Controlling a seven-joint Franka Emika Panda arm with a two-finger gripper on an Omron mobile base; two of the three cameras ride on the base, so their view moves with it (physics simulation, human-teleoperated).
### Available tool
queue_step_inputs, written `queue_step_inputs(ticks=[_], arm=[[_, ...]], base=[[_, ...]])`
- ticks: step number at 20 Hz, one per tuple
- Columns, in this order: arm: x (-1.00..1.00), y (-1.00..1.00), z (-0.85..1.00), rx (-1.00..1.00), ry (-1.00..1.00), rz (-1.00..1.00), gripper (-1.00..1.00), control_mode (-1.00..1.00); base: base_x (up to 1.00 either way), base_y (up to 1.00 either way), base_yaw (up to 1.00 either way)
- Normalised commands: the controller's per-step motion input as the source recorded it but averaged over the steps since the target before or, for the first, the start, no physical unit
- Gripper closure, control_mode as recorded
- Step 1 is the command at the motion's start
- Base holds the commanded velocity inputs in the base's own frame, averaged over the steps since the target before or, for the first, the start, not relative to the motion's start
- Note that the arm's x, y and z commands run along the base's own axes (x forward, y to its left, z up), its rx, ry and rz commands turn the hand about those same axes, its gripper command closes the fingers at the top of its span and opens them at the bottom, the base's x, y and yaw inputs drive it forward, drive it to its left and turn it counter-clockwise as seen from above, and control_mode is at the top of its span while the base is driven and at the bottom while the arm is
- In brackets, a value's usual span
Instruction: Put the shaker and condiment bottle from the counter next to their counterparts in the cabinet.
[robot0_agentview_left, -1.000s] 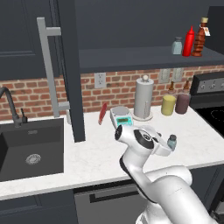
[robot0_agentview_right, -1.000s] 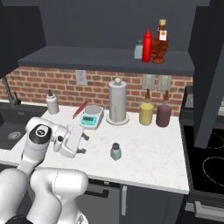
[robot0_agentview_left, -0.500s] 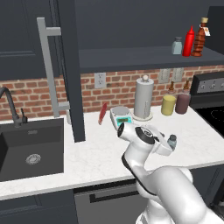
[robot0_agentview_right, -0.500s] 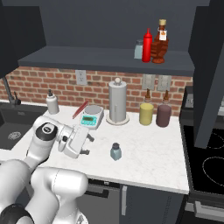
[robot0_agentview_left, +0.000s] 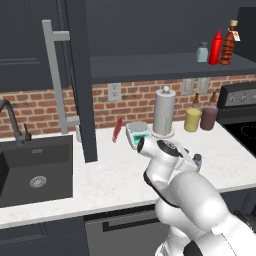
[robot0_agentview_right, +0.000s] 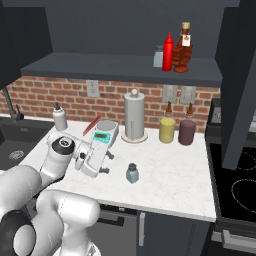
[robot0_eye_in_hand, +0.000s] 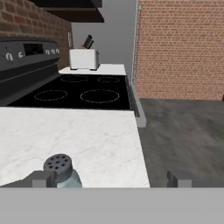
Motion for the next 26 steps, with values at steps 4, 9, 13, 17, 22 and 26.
queue_step_inputs(ticks=[4,9,13,17,22,26], arm=[[0.05,-0.18,-0.04,0.0,0.0,-0.01,-1.0,-1.0],[0.0,-0.1,-0.04,0.0,0.0,0.0,-1.0,-1.0],[0.01,0.0,-0.09,0.0,0.0,0.0,-1.0,-1.0],[0.1,0.0,-0.25,0.0,0.0,0.0,-1.0,-1.0],[0.1,0.0,-0.24,0.0,0.0,0.0,-1.0,-1.0],[0.04,-0.03,-0.12,0.0,0.0,0.0,-1.0,-1.0]], base=[[0.0,0.0,0.0],[0.0,0.0,0.0],[0.0,0.0,0.0],[0.0,0.0,0.0],[0.0,0.0,0.0],[0.0,0.0,0.0]])
